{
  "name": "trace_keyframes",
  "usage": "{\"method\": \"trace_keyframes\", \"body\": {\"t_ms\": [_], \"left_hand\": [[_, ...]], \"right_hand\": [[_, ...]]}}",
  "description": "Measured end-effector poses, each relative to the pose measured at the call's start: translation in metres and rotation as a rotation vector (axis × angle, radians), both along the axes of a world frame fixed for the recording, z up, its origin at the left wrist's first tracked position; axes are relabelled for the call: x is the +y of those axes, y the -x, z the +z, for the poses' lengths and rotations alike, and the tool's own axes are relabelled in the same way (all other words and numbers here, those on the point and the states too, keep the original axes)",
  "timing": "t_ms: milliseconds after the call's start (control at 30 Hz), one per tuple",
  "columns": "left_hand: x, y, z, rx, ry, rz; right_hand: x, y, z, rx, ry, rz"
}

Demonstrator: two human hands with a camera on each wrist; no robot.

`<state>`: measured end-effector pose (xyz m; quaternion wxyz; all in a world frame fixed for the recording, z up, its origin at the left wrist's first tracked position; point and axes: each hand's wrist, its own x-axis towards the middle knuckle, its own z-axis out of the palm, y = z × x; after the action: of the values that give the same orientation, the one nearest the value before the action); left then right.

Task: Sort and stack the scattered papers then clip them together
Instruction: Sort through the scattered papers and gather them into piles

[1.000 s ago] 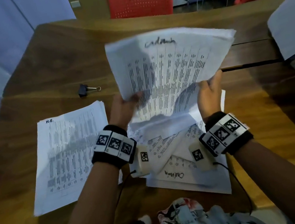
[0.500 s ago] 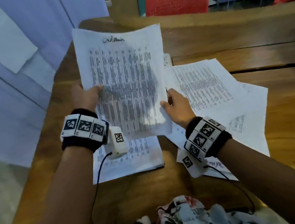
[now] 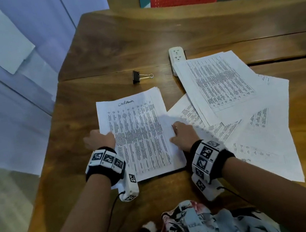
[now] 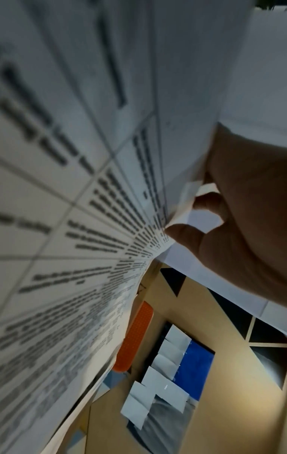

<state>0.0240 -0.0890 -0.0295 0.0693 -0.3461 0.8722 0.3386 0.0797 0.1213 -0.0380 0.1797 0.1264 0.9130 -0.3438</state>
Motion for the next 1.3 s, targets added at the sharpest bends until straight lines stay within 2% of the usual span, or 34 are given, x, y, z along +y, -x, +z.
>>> {"method": "trace_keyframes", "body": {"t_ms": [100, 233, 367, 433, 500, 600, 667, 733, 833, 900, 1000, 1067, 1100, 1200, 1300], "left_hand": [[0.009, -0.003, -0.005, -0.153, -0.017, -0.017], [0.023, -0.001, -0.001, -0.227, 0.074, -0.025], [0.046, 0.009, 0.009, -0.112, 0.101, -0.060], [0.066, 0.017, 0.016, -0.046, 0.071, -0.147], [0.087, 0.023, 0.022, 0.026, -0.004, -0.266], [0.129, 0.027, 0.027, 0.088, -0.122, -0.418], [0.158, 0.026, 0.027, 0.055, -0.158, -0.507], [0.187, 0.023, 0.025, -0.010, -0.233, -0.539], [0.220, 0.018, 0.012, -0.134, -0.353, -0.489], [0.238, 0.017, -0.001, -0.166, -0.458, -0.429], [0.260, 0.012, -0.011, -0.173, -0.502, -0.357], [0.270, 0.008, -0.008, -0.111, -0.526, -0.322], [0.273, 0.008, -0.010, -0.085, -0.531, -0.298], [0.278, 0.012, -0.010, -0.011, -0.506, -0.250], [0.275, 0.017, -0.001, 0.086, -0.436, -0.178]], "right_hand": [[-0.007, -0.002, -0.001, -0.044, -0.070, 0.037], [-0.003, 0.002, 0.002, -0.034, -0.092, 0.070], [0.034, 0.020, 0.010, 0.082, -0.083, -0.052], [0.059, 0.031, 0.016, 0.092, -0.176, -0.127], [0.081, 0.038, 0.017, 0.042, -0.309, -0.167], [0.115, 0.038, 0.011, -0.132, -0.440, -0.148], [0.131, 0.031, 0.003, -0.222, -0.477, -0.137], [0.142, 0.020, -0.005, -0.185, -0.474, -0.156], [0.157, 0.006, -0.012, 0.033, -0.497, -0.113], [0.175, 0.003, -0.005, 0.092, -0.395, -0.088], [0.209, 0.004, 0.017, 0.139, -0.145, -0.292], [0.228, 0.000, 0.027, 0.234, -0.112, -0.391], [0.234, -0.004, 0.031, 0.281, -0.125, -0.374], [0.249, -0.016, 0.037, 0.328, -0.270, -0.163], [0.255, -0.025, 0.023, 0.139, -0.349, 0.027]]}}
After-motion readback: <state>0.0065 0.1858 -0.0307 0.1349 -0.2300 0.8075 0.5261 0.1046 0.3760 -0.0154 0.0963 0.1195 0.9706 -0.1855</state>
